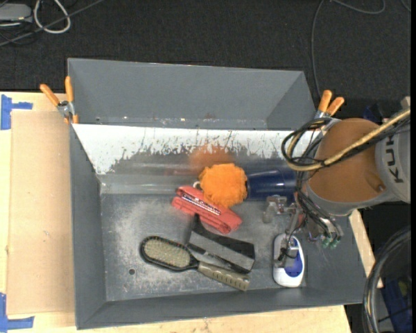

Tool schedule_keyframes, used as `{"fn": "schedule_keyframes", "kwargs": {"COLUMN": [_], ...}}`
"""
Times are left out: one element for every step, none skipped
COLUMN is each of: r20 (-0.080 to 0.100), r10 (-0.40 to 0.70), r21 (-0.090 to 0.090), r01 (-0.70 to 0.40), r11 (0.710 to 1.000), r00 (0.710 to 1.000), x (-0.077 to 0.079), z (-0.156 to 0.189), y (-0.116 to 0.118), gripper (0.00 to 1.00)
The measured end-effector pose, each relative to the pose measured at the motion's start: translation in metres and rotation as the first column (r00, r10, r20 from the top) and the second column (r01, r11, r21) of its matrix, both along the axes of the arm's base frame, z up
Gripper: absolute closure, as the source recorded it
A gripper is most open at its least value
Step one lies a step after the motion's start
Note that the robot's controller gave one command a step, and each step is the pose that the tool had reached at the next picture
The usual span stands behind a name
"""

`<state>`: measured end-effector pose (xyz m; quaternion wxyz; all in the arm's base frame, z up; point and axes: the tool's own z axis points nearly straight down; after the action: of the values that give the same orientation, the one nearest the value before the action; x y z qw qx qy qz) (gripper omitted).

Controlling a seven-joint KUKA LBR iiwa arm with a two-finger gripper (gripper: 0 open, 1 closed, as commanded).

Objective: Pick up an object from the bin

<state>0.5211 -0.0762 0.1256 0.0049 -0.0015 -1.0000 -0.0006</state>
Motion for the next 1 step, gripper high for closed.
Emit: {"fn": "schedule_keyframes", "kwargs": {"r20": [0.007], "r10": [0.003], "r21": [-0.001], "r01": [-0.003], "r11": [1.0], "r00": [1.0], "x": [0.002], "z": [0.004], "y": [0.0002], "gripper": [0.0]}}
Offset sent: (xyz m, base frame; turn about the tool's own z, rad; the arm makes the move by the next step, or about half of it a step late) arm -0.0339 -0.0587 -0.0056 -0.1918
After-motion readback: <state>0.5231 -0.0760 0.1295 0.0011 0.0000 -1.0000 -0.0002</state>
